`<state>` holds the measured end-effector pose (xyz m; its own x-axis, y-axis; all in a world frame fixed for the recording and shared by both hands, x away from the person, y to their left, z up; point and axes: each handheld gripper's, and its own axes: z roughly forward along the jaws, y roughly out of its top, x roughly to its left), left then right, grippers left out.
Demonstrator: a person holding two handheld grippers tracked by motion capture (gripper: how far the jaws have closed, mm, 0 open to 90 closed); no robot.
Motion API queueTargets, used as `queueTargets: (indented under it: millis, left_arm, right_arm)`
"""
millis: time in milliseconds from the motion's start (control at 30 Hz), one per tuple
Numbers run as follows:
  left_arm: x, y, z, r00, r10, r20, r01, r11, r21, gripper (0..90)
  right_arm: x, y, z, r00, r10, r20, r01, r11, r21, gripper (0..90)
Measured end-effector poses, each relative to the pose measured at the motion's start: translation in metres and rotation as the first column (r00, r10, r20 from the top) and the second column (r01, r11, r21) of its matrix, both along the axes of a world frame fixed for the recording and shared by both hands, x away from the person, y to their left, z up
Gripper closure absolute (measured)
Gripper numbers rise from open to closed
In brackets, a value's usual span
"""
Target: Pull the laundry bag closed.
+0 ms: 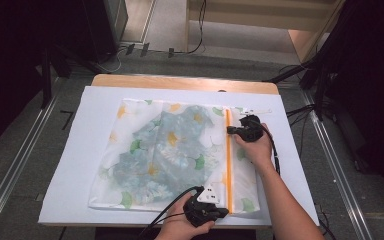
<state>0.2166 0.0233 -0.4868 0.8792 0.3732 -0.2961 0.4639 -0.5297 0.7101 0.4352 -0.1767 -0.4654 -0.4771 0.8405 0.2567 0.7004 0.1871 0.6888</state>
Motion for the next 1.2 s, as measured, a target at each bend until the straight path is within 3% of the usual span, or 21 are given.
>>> queueTargets:
  millis: [400,967,1200]
  left_arm:
    - [0.001,0.000,0.000,0.9999,-0.002,-0.010,0.002,1.0000,-0.007,90.0]
    - [0.003,0.001,0.000,0.9996,-0.005,-0.029,0.005,1.0000,-0.006,90.0]
    - [0.004,0.001,-0.001,0.9992,-0.002,-0.040,0.001,0.9999,-0.016,90.0]
  right_arm:
    - [0.025,0.001,-0.001,0.9998,-0.020,-0.001,0.020,1.000,0.010,90.0]
    - [0.062,0.006,0.008,0.9960,-0.089,-0.008,0.089,0.996,0.002,90.0]
    - [0.075,0.011,0.005,0.9910,-0.133,-0.016,0.133,0.991,-0.004,90.0]
